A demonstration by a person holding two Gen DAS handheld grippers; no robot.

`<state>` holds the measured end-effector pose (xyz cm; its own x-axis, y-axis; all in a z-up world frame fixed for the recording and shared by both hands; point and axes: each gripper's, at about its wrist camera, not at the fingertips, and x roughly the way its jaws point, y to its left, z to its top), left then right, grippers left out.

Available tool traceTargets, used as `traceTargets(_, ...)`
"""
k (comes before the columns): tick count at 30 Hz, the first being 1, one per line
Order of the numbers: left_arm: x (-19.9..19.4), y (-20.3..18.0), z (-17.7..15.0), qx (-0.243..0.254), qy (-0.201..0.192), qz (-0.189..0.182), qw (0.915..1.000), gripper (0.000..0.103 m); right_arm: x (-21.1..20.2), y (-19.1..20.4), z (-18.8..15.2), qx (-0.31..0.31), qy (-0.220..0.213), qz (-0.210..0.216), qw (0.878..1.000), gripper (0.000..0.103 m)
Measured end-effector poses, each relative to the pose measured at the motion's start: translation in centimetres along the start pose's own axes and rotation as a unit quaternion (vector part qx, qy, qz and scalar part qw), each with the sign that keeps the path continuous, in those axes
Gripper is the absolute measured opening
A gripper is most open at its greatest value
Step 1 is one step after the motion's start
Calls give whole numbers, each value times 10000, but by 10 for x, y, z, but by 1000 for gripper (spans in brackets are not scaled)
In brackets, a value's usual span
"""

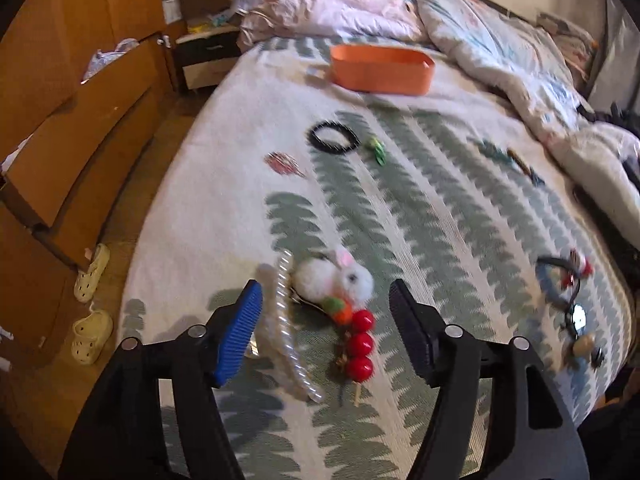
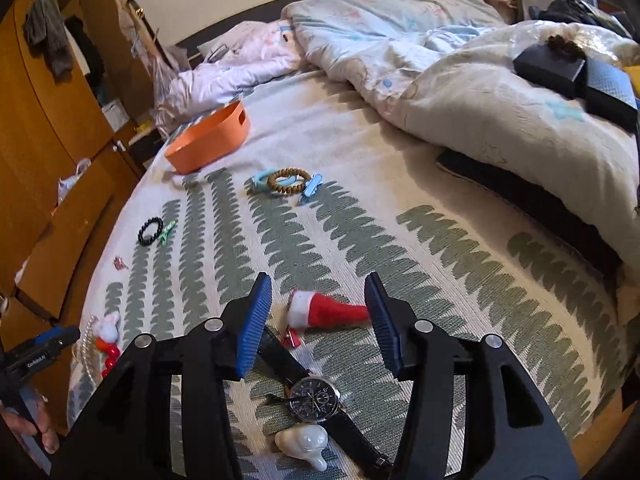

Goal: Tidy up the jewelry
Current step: 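Carry the hairpin and Santa-hat clip aside and open both tools, then grasp the black bead bracelet with left tool while right grasps wooden bead bracelet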

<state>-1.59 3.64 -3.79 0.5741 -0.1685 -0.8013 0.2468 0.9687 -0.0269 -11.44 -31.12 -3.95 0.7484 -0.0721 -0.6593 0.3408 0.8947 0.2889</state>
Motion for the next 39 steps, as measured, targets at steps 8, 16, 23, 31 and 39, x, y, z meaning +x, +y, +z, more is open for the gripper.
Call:
traceTargets(8, 2, 39, 28, -400, -73, 343, 9986, 67, 0, 13, 21, -149, -78, 68, 9998, 53)
traceTargets(16, 32, 48, 69, -388, 147, 440, 9982, 67, 35, 47, 58, -574, 318, 536, 9964, 54)
traceTargets(23, 72, 37, 117, -153, 411, 275, 9987, 71, 74, 71, 103, -757, 628, 732, 9924, 54)
traceTargets(31, 125, 21, 148, 56, 745, 502, 9959, 71, 149, 82, 117, -823, 1398, 393, 9860, 52)
traceTargets(39, 154, 12, 154, 230, 944, 710, 9927, 71, 188, 80, 117, -910, 1578, -37, 9833, 51)
